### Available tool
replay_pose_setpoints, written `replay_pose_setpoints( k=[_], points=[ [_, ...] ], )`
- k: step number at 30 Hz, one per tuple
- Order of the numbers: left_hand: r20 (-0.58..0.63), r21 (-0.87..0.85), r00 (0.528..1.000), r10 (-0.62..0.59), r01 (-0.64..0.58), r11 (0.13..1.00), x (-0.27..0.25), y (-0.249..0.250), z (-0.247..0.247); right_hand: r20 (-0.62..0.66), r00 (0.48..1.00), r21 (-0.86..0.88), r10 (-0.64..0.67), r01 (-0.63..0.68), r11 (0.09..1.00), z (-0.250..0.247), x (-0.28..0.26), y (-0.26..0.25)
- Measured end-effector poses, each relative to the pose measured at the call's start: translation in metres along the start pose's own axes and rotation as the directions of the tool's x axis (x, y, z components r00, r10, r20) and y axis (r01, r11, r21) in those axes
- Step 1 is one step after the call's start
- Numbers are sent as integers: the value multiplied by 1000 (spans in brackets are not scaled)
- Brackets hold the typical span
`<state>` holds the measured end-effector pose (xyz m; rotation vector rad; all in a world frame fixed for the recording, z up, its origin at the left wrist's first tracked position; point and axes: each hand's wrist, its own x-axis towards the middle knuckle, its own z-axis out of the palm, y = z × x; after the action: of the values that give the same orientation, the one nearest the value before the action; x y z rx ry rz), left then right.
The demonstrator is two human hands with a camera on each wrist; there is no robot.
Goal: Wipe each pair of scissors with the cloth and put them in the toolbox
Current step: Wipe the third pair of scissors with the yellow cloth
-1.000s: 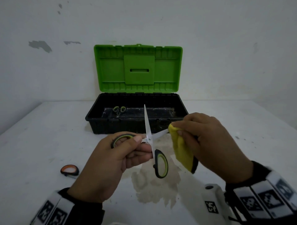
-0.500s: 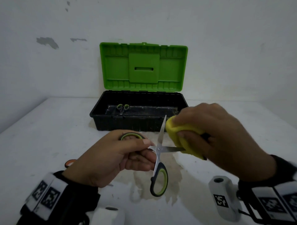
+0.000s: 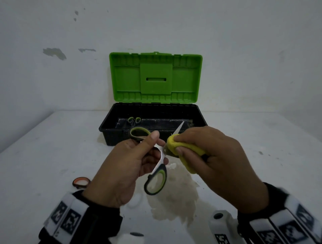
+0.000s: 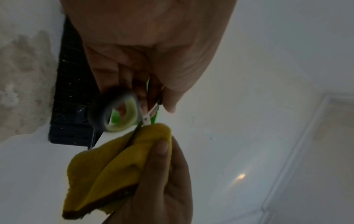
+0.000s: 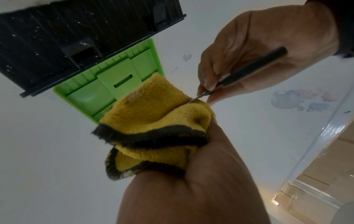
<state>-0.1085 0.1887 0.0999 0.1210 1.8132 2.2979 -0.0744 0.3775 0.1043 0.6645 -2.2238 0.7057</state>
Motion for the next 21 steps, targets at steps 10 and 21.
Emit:
replay_pose_setpoints(
  k=[10,21],
  points=[
    [-181,298,946,270,-209,931,-7,-7,15,-48,987,123,151,-144,982,22,-9,-9],
    [-9,364,953,303,-279,889,-9,-8,9,6,990,-250,-144,141,958,21,-8,-9]
  ],
)
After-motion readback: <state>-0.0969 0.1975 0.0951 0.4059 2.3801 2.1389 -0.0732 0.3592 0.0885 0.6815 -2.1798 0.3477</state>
